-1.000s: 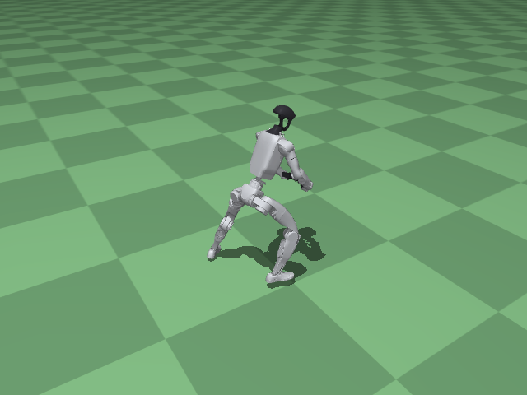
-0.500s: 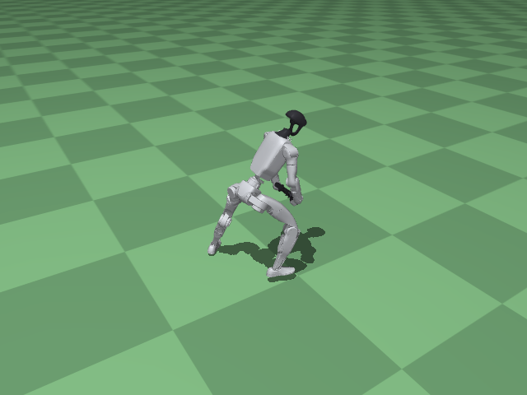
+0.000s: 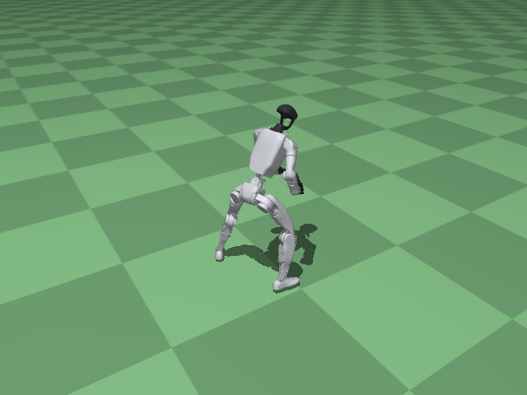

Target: Kungfu

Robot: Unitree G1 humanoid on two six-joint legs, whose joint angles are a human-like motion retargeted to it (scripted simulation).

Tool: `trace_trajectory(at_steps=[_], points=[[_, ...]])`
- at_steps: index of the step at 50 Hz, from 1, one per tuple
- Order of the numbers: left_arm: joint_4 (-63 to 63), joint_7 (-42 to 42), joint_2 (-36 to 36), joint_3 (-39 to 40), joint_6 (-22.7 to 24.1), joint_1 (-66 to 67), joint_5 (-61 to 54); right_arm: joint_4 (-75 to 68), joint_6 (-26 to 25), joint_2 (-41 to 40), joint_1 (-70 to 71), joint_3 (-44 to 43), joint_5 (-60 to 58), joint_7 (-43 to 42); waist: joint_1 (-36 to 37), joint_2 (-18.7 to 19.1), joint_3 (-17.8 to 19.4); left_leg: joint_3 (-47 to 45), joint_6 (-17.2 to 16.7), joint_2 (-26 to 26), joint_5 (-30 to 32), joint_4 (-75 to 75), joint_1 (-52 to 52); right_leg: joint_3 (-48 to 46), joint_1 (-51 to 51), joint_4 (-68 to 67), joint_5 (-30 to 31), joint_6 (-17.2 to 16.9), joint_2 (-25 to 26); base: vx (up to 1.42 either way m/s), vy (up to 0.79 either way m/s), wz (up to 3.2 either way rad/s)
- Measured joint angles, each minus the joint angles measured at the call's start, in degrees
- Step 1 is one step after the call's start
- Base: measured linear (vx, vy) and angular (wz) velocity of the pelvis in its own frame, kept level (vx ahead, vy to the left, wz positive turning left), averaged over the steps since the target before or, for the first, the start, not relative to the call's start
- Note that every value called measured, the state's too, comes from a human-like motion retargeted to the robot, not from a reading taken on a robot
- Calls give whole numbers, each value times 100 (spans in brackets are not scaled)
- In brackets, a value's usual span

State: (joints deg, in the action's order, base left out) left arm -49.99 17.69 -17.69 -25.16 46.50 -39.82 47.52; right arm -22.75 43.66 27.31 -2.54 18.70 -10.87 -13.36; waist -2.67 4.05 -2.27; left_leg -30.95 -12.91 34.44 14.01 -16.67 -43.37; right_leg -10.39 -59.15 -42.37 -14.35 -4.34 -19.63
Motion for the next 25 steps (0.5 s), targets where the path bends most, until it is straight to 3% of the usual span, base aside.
trace_trajectory(at_steps=[7, 12, 16, 20, 25], points=[[1009, 10, -506, 80, -201, -405, -516, 1327, -1415, 240, -1168, -356, 3587, 1649, 145, -107, -122, 780, 65, -293, -970, -1125, -579, 72, 907, 1091, 741, -535, -320, 29, 57, 40], [2025, -315, -307, -39, -458, -720, -1021, 870, -2377, -510, -863, -299, 5872, 2363, 389, -113, -301, 1344, 125, -759, -1683, -2049, -1089, -169, 1652, 2012, 1358, -835, -780, 28, 70, 55], [3163, -948, -30, -202, -686, -935, -1650, -795, -2725, -1641, 365, -330, 6491, 3048, 676, -37, -347, 1640, 210, -1122, -2213, -2743, -1471, -599, 2277, 2751, 1862, -905, -1052, 23, 68, 59], [4370, -1557, 228, -257, -834, -1116, -2059, -3269, -3074, -2634, 2205, -1072, 6374, 3907, 1056, -12, -313, 1722, 344, -1329, -2668, -3357, -1840, -1135, 2713, 3254, 2232, -868, -1255, 5, 41, 48], [5224, -1394, 258, -236, -836, -1789, -2198, -6628, -3217, -2824, 4414, -2402, 6218, 4094, 1535, -187, -396, 1703, 536, -1570, -2995, -3928, -2361, -1482, 2771, 3354, 2378, -986, -1566, 2, 30, 52]])
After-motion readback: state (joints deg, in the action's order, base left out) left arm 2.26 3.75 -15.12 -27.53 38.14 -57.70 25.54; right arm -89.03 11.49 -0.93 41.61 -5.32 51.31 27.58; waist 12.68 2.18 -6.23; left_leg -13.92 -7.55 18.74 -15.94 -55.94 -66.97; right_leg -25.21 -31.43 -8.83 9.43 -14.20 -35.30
